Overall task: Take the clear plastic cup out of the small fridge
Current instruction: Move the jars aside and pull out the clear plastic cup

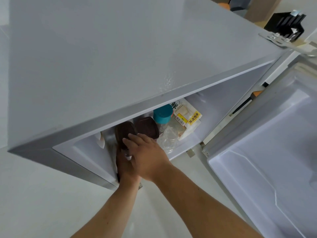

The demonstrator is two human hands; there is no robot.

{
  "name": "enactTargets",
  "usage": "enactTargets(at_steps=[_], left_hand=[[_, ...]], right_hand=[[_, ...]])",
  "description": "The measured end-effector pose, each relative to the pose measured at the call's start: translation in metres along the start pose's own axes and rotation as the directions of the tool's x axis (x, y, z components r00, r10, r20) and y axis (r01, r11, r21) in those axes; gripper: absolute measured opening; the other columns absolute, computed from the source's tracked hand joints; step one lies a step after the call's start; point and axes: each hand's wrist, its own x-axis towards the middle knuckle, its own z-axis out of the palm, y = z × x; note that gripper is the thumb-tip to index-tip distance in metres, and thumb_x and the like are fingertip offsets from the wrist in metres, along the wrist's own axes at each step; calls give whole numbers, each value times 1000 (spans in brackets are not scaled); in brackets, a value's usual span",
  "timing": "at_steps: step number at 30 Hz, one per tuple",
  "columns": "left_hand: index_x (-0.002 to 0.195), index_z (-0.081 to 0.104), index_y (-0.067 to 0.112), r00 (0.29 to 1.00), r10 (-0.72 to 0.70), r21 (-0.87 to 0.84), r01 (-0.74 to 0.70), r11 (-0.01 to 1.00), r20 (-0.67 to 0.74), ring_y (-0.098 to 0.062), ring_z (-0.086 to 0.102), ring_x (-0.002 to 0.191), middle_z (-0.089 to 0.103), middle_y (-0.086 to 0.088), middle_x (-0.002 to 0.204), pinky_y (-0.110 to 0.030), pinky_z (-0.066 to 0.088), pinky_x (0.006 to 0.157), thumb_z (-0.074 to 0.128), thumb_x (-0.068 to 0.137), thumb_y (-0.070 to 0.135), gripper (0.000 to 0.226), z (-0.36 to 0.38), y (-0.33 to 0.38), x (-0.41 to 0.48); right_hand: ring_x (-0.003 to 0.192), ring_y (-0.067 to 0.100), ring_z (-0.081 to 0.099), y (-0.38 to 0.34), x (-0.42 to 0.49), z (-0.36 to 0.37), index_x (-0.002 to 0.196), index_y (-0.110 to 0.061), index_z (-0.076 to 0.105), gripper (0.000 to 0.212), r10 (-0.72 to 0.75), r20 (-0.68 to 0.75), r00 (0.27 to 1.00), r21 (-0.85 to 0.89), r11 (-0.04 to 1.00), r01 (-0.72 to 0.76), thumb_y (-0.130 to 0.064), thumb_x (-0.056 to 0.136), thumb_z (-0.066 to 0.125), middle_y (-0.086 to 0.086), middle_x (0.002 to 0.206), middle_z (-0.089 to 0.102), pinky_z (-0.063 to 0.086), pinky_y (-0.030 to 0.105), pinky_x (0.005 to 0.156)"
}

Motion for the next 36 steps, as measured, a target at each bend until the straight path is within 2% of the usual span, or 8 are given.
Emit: enactTargets(at_steps=[2, 4, 8, 12, 16, 23, 31, 36], left_hand=[[143, 48, 23, 993, 106, 205, -95, 974, -44, -18, 66, 111, 62, -14, 138, -13, 51, 91, 61, 96, 1, 53, -8, -5, -6], [136, 52, 22, 1000, -7, 348, 16, 937, -26, -28, 66, 109, 65, -11, 130, -40, 55, 98, 61, 96, 8, 43, -10, -6, -13], [119, 62, 13, 981, -187, 415, 151, 897, 46, -30, 66, 108, 68, -12, 124, -48, 53, 102, 59, 99, 14, 20, 5, 0, -16], [125, 60, 24, 886, -372, 229, 315, 921, 276, -18, 65, 104, 65, 3, 122, -44, 48, 104, 57, 102, 46, 32, 30, 11, -15], [137, 53, 33, 824, -414, 177, 374, 910, 388, -17, 64, 115, 60, 4, 135, -45, 49, 101, 57, 96, 62, 51, 47, 11, -8], [147, 48, 38, 849, -406, 206, 355, 912, 338, -22, 61, 122, 60, 2, 145, -42, 49, 93, 71, 73, 79, 88, 65, 7, -1], [134, 55, 38, 842, -427, 264, 352, 898, 330, -25, 59, 125, 61, 1, 142, -48, 51, 100, 77, 66, 79, 82, 69, 7, 0], [143, 53, 33, 835, -419, 283, 331, 900, 356, -30, 57, 131, 59, -4, 145, -51, 50, 107, 85, 43, 83, 116, 57, 3, -2]], right_hand=[[125, 25, 57, 13, -20, -2, 127, -21, 68, 46, 137, -272, 952, 164, 982, -94, -28, 91, 41, 5, 133, 68, 48, 40, 106], [103, 13, 60, 34, -45, 0, 105, -32, 65, 21, 492, -384, 781, 468, 833, -294, -32, 91, 50, -3, 113, 68, 49, 28, 83], [90, 28, 66, 89, -59, -10, 93, -32, 59, 30, 913, 26, 406, 826, 209, -523, -60, 84, 54, -2, 93, 66, 50, 36, 68], [106, 34, 63, 127, -42, -11, 124, -13, 59, 65, 795, 454, 402, 804, -171, -570, -71, 93, 59, 7, 111, 65, 54, 52, 100], [110, 29, 65, 140, -30, -5, 115, -17, 62, 60, 753, 458, 473, 768, -68, -636, -72, 91, 60, 9, 120, 70, 51, 50, 104], [104, 24, 66, 137, -15, 1, 127, -14, 59, 68, 752, 410, 515, 769, 18, -639, -69, 87, 69, 6, 116, 70, 52, 32, 76], [117, 29, 64, 141, -28, 6, 129, -18, 63, 56, 676, 450, 584, 781, 18, -624, -61, 92, 67, 8, 127, 70, 50, 43, 100], [116, 29, 65, 136, -43, 8, 126, -20, 64, 48, 633, 457, 624, 805, 5, -594, -56, 95, 66, 6, 125, 71, 51, 46, 108]])
